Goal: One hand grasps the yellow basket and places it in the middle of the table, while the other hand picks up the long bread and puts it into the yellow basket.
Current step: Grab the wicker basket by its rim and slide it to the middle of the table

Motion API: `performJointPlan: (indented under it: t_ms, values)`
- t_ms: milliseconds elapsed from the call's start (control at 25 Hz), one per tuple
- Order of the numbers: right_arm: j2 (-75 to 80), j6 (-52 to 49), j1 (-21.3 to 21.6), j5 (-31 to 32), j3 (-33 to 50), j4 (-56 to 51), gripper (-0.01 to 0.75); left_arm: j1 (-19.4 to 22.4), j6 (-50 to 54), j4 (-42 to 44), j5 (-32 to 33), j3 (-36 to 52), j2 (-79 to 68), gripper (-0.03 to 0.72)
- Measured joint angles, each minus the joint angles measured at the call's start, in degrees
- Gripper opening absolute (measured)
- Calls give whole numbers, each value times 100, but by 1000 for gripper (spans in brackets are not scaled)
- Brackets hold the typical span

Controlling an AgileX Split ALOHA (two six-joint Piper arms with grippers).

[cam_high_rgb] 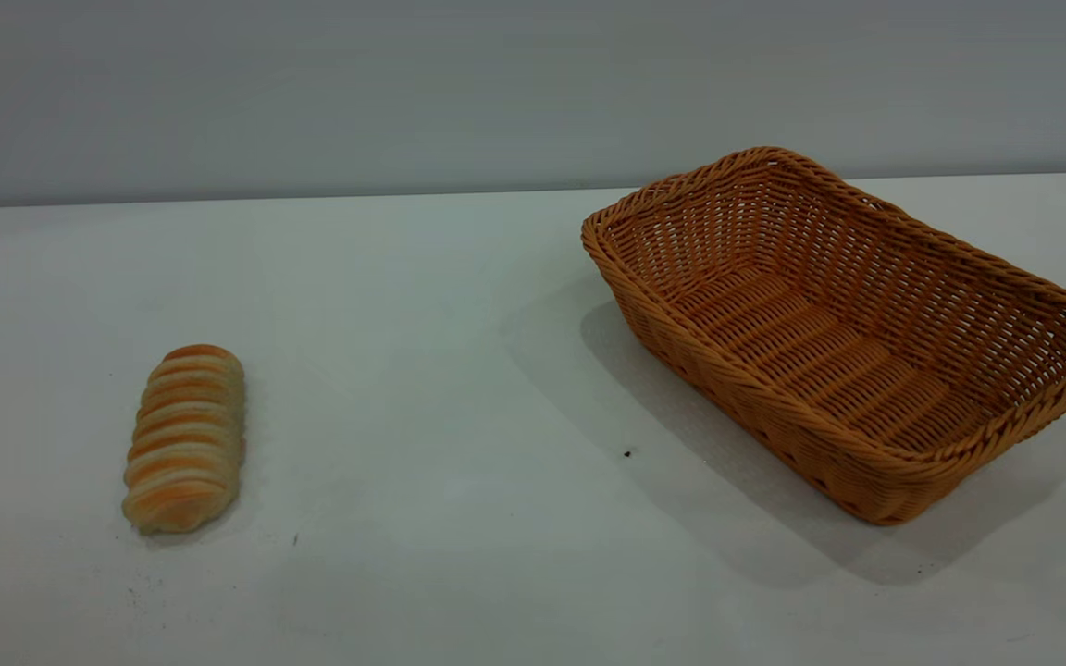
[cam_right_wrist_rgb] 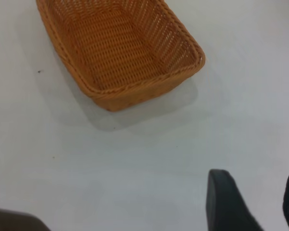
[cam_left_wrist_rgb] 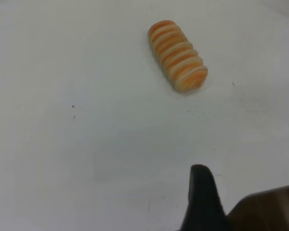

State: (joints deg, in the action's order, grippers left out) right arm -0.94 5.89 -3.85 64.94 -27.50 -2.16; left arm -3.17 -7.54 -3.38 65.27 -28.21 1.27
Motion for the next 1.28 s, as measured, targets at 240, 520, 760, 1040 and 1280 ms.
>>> performJointPlan:
  t_ms: [240,520,760,1040,1280]
  values:
    - [0,0,0,0,0,0,281,0,0,0,0,0,0,540]
    - [0,0,0,0,0,0,236,0,0,0,0,0,0,540]
    - [0,0,0,0,0,0,237,0,-6,0,0,0,0,540]
    - [0,0,0,0,0,-13,238,-164,-6,0,0,0,0,540]
    - [0,0,-161,0,0,-40,238,-226,-6,6,5,0,0,540]
